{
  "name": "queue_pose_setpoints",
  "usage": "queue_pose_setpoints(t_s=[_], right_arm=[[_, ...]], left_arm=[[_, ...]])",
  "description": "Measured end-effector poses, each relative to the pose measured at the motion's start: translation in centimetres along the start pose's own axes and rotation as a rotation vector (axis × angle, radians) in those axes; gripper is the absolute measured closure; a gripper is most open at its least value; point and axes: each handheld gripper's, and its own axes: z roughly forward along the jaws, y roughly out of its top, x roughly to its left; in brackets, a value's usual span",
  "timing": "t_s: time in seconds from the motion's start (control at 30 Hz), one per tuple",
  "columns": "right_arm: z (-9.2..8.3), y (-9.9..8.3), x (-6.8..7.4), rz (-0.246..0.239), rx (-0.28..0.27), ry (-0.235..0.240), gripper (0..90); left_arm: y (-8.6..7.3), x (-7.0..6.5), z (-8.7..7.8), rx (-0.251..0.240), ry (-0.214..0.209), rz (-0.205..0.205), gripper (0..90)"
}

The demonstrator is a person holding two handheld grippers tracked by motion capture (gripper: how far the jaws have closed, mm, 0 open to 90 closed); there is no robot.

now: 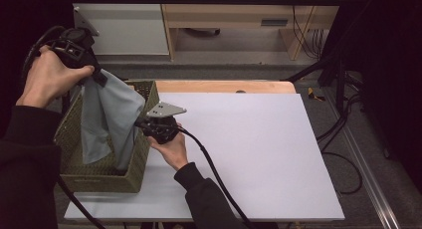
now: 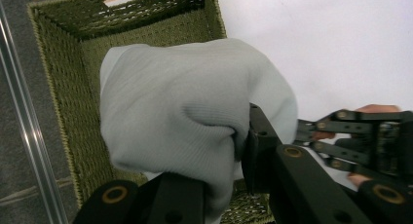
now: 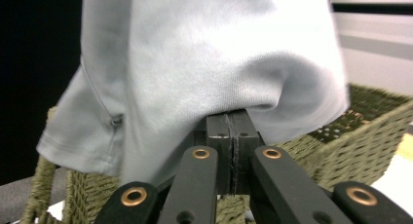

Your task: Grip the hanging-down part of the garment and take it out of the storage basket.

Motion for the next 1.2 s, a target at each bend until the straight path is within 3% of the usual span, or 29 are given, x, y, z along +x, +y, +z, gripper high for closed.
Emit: queue_pose_setpoints(t_s=[0.5,0.93,1.2], right_arm=[[-5.4,4.0,-0.4,-0.035,-0.093,-0.016,90.0],[-9.6,8.1,-0.8,-0.077,-0.186,-0.077,90.0],[-11.5,9.7,-0.9,-0.101,-0.214,-0.114,90.0]], left_arm=[[-0.1,-0.1,-0.1,-0.012,-0.001,0.001,79.5],[-0.2,-0.2,-0.1,-0.015,-0.009,0.001,79.5],[0.1,-0.9,0.0,-0.017,-0.026,0.019,79.5]])
